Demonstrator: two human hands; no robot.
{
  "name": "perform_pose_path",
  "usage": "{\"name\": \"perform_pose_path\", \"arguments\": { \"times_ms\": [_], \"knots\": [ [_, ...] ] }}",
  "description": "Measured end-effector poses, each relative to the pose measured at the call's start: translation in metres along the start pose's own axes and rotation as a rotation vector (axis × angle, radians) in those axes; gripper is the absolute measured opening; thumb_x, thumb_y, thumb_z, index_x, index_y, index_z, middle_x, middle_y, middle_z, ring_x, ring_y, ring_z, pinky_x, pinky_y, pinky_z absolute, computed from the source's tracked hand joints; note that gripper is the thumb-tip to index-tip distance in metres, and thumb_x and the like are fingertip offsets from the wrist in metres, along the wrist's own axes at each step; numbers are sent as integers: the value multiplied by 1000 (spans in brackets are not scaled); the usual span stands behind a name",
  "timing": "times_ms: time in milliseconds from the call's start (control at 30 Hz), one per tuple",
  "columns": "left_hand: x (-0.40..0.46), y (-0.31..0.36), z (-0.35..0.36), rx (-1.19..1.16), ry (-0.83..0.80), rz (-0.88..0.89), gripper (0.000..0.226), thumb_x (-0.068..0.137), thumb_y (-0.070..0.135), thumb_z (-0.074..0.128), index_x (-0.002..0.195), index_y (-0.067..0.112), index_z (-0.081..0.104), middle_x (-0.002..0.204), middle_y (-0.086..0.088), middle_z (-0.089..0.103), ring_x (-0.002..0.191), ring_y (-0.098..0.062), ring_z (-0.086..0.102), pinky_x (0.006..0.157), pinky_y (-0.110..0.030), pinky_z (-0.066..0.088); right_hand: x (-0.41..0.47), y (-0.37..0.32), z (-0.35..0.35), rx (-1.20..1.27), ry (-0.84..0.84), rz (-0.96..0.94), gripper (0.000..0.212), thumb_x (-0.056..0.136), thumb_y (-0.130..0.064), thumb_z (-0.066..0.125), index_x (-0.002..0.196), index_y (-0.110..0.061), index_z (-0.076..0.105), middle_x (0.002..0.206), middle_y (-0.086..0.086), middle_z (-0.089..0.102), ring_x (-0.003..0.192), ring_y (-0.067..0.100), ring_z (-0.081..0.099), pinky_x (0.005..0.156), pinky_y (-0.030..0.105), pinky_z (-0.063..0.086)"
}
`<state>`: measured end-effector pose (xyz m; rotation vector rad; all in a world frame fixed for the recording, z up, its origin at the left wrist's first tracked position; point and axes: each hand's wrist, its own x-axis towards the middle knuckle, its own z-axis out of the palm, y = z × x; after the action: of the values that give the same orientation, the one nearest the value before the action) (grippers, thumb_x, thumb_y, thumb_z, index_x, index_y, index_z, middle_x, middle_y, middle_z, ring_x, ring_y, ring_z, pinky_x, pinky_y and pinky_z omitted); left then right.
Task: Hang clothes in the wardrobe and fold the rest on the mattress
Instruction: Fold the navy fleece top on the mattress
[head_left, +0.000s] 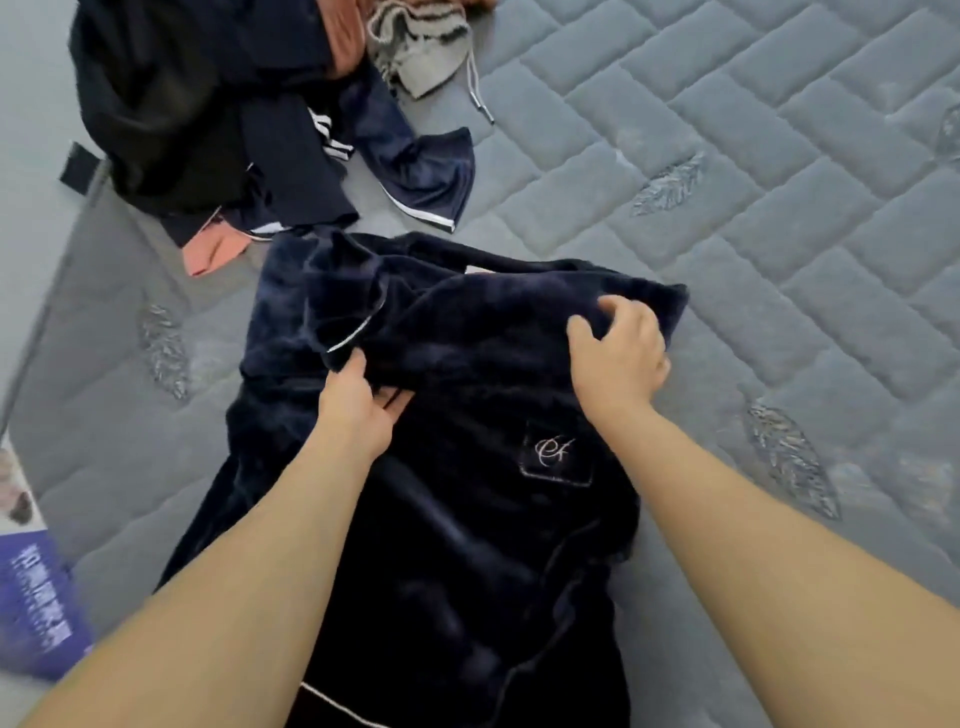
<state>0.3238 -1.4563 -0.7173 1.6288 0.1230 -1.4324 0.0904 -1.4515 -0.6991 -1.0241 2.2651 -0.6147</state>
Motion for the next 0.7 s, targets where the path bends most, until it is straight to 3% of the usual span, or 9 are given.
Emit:
{"name": "perform_pose_path", "arguments": {
  "times_ms": [100,167,233,367,433,533,567,633,700],
  "knots": [
    [32,18,-34,259,163,86,73,90,44,67,147,25,27,123,-3,57,97,-24,66,76,-41,57,-12,33,40,-43,-51,340,82,86,-61,56,153,-32,17,162,8,12,146,33,17,115,54,15],
    [41,24,-35,445,123,176,95,82,53,71,154,28,13,113,6,55,91,-21,66,75,-37,58,-15,44,55,-111,-144,412,92,85,-71,51,155,-38,1,163,11,0,148,33,6,115,57,12],
    [53,37,-30,499,110,303,80,88,49,63,154,25,23,122,6,58,92,-19,66,71,-35,57,-14,41,69,-244,-148,384,89,86,-76,40,154,-42,-5,164,10,-9,149,34,-3,115,61,6],
    [71,69,-21,427,162,546,51,97,33,52,146,24,43,137,5,58,122,-18,58,106,-41,47,-12,24,81,-477,27,-6,75,96,-64,27,157,-30,2,164,6,-12,150,31,-10,113,66,-5],
    [85,78,-28,429,225,444,48,95,28,53,141,20,45,131,2,61,116,-21,60,105,-40,47,-13,15,91,-557,-29,-147,71,98,-61,22,157,-29,-3,164,3,-15,150,30,-12,113,65,-7],
    [97,83,-38,503,294,317,55,86,28,59,134,15,36,121,-2,56,100,-25,56,89,-37,48,-11,12,103,-677,-164,-103,71,98,-63,13,156,-31,-11,161,1,-27,148,33,-20,112,70,-5],
    [96,86,-37,490,310,386,65,82,32,64,136,16,32,124,-3,53,100,-25,55,89,-36,47,-9,12,101,-683,-136,-99,71,98,-63,14,156,-30,-10,161,2,-27,148,33,-20,111,72,-4],
    [93,96,-33,526,372,607,84,73,41,69,142,17,29,136,-5,47,110,-27,53,98,-41,45,-9,9,95,-720,-4,-284,70,99,-57,20,158,-26,-3,163,5,-19,150,34,-15,111,72,-4],
    [98,105,-28,941,436,911,92,73,48,70,148,12,29,147,-11,39,132,-32,40,111,-44,31,-11,2,98,-747,-8,-567,69,100,-55,23,158,-24,5,165,6,-8,151,32,-7,113,69,-3]
  ]
}}
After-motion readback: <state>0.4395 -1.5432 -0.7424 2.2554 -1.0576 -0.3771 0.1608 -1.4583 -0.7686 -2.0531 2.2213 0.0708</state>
